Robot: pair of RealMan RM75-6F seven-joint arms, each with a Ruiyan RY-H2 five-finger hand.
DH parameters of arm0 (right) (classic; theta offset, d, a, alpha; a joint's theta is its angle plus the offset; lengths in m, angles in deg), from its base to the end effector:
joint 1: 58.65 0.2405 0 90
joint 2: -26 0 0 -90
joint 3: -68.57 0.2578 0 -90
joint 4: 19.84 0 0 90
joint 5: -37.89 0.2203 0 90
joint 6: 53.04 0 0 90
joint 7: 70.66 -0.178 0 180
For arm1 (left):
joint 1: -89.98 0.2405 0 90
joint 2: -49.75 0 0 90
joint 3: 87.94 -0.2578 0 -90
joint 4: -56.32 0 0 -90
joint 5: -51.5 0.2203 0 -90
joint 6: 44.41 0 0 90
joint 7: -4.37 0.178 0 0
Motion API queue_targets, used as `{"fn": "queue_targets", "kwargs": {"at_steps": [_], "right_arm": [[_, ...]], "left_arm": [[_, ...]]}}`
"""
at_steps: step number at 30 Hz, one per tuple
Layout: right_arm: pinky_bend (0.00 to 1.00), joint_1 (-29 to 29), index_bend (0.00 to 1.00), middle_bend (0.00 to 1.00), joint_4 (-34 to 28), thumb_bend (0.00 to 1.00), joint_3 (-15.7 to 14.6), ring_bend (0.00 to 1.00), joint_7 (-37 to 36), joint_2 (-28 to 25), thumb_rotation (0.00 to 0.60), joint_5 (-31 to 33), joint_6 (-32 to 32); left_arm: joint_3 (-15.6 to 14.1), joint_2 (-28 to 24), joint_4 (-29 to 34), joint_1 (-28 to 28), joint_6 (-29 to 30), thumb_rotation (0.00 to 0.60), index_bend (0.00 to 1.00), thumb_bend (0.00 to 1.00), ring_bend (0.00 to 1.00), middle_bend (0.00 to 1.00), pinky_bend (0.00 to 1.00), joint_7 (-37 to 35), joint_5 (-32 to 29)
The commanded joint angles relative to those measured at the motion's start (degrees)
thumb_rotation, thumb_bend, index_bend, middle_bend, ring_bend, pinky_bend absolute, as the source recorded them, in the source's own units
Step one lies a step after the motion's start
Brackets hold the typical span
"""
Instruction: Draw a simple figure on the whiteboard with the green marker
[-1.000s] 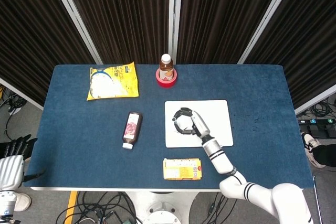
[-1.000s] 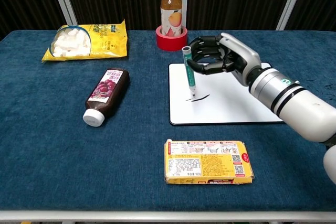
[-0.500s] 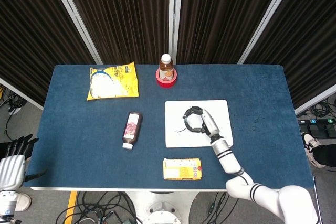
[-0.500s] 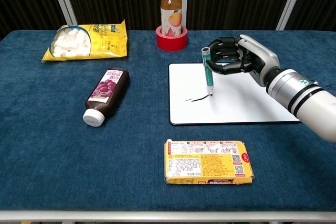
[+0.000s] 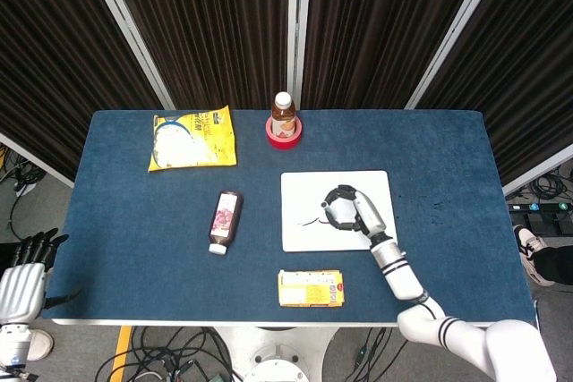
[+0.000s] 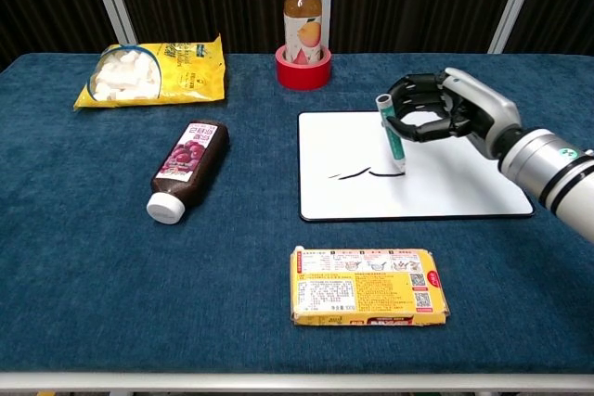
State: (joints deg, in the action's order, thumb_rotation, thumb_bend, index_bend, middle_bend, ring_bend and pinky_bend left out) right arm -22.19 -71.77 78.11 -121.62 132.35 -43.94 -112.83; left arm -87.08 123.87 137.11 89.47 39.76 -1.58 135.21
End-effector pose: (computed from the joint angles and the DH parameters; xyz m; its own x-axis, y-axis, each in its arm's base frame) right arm -0.2020 -0.3835 -0.0846 -0.4233 -0.3703 0.8269 -0.8684 -0.0943 -0.4868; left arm -0.3643 0.1827 0.1059 0.3172 0.0713 0.9457 0.9396 0.1119 -0.3236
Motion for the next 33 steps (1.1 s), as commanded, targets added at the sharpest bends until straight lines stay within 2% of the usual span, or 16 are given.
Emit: {"fn": "queue_targets", "kwargs": {"at_steps": [1,5,8,18,33], "right_arm": [[0.14,-1.83,0.7,0.6,-3.63,0.43,-0.27,0.36,1.96,-3.52,0.6,0.43,-1.07],[0.15,-1.3,0.7,0.6,-7.37,0.43,0.72,0.36,2.48,-5.01,0.6,0.5,-0.92],[0.15,-0.22,0.7,0.6,-7.85,0.43,1.33,0.36,2.72,-4.21,0.6,0.68,0.13],[0.15,2.45,0.7,0.6,-4.35,0.43,2.14,0.36,2.78,0.5,0.6,1.06,2.59],[0.15,3.95,0.7,0.6,-0.46,0.43,1.61,0.36,1.28,2.94,0.6,-0.01,3.54]], "left_arm": [[0.0,0.09,-0.06,-0.1,-0.09,0.6,0.15,0.1,0.01,0.06,0.0,0.01,0.09],[0.02,0.14,0.01,-0.25,-0.1,0.6,0.15,0.1,0.01,0.06,0.0,0.05,0.25],[0.05,0.05,0.02,-0.04,0.21,0.6,0.15,0.1,0.01,0.06,0.0,-0.06,0.13],[0.01,-0.11,0.01,0.3,0.14,0.6,0.15,0.1,0.01,0.06,0.0,-0.31,-0.43],[0.01,-0.06,-0.17,0.43,0.06,0.6,0.15,0.1,0.01,0.06,0.0,-0.44,-0.59]]}}
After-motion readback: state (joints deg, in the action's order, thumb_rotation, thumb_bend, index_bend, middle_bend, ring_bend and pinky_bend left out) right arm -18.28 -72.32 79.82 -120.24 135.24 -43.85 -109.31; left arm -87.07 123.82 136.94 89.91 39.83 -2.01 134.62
